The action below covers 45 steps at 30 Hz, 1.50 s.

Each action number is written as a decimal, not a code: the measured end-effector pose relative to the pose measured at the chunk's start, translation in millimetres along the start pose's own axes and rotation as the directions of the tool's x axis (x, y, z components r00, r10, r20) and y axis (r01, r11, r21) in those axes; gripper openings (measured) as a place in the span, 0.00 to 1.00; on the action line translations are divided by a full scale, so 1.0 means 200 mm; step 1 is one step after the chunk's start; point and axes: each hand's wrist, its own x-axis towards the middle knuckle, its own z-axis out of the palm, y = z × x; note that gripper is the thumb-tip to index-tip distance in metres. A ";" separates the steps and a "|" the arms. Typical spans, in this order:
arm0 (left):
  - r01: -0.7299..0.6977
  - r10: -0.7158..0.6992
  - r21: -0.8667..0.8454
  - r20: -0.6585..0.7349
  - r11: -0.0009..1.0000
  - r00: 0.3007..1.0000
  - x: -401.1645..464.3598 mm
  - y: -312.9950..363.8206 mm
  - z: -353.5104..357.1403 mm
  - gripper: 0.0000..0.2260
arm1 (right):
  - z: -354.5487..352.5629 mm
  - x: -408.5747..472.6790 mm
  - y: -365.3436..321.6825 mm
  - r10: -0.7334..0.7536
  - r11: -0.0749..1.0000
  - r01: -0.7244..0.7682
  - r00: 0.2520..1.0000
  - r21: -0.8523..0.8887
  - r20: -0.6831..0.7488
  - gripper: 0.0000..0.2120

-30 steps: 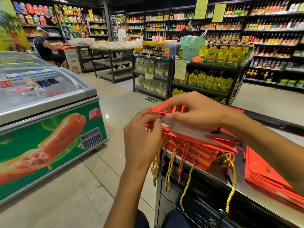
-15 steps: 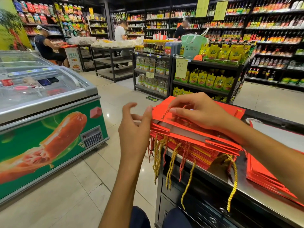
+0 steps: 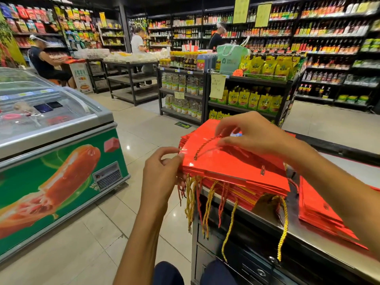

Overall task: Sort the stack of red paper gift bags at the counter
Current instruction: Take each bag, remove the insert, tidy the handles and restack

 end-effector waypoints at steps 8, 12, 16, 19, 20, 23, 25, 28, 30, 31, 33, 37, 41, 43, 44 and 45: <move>0.060 -0.052 -0.130 0.065 0.990 0.997 -0.06 0.05 0.08 0.20 | -0.14 -0.30 -0.04 0.261 0.963 -0.242 0.947 -0.116 0.187 0.34; 0.044 0.000 -0.317 0.139 0.947 0.990 -0.09 0.14 0.12 0.16 | -0.05 -0.36 -0.13 0.304 0.950 -0.280 0.927 -0.135 0.218 0.44; -0.048 0.168 -0.395 0.273 0.917 0.947 -0.12 0.26 0.17 0.14 | -0.03 -0.30 -0.20 0.314 0.937 -0.315 0.949 0.148 0.032 0.34; -0.178 0.308 -0.393 0.299 0.902 0.903 -0.12 0.36 0.23 0.26 | 0.01 -0.22 -0.24 0.272 0.855 -0.209 0.960 0.475 -0.067 0.25; -0.247 0.354 -0.356 0.275 0.901 0.894 -0.11 0.40 0.24 0.30 | 0.01 -0.20 -0.25 0.270 0.801 -0.173 0.959 0.573 -0.087 0.20; -0.443 0.474 -0.172 0.244 0.880 0.846 -0.05 0.50 0.24 0.36 | -0.01 -0.17 -0.23 0.270 0.631 -0.110 0.959 0.768 -0.085 0.14; -0.582 0.565 -0.006 0.249 0.813 0.787 -0.03 0.52 0.25 0.36 | -0.04 -0.17 -0.16 0.300 0.569 -0.086 0.948 0.818 -0.109 0.17; -0.733 0.673 0.333 0.296 0.593 0.678 -0.06 0.50 0.27 0.34 | -0.13 -0.16 -0.04 0.518 0.414 -0.029 0.830 0.910 -0.209 0.18; -0.747 0.631 0.483 0.415 0.458 0.655 -0.07 0.44 0.27 0.33 | -0.19 -0.16 0.04 0.623 0.392 0.021 0.729 0.920 -0.283 0.13; -0.752 0.596 0.541 0.480 0.377 0.644 -0.08 0.40 0.28 0.31 | -0.21 -0.16 0.08 0.647 0.436 0.003 0.695 0.900 -0.315 0.10; -0.767 0.530 0.603 0.586 0.219 0.613 -0.10 0.32 0.30 0.24 | -0.21 -0.17 0.15 0.617 0.573 -0.088 0.701 0.815 -0.358 0.08; -0.802 0.499 0.593 0.676 0.069 0.542 -0.14 0.17 0.36 0.10 | -0.16 -0.14 0.18 0.347 0.849 -0.220 0.918 0.481 -0.192 0.05; -0.820 0.581 0.567 0.645 0.071 0.496 -0.15 0.13 0.37 0.13 | -0.08 -0.09 0.08 0.108 0.978 -0.122 0.990 0.167 0.091 0.09; -0.811 0.645 0.573 0.576 0.119 0.502 -0.19 0.16 0.31 0.16 | -0.05 -0.05 0.03 0.072 0.993 -0.083 0.988 0.082 0.139 0.13; -0.797 0.683 0.585 0.522 0.149 0.511 -0.20 0.17 0.26 0.14 | -0.05 -0.04 0.01 0.059 0.995 -0.069 0.988 0.070 0.143 0.17; -0.775 0.715 0.607 0.462 0.177 0.525 -0.20 0.16 0.22 0.11 | -0.05 -0.01 -0.02 0.044 0.996 -0.055 0.988 0.073 0.149 0.19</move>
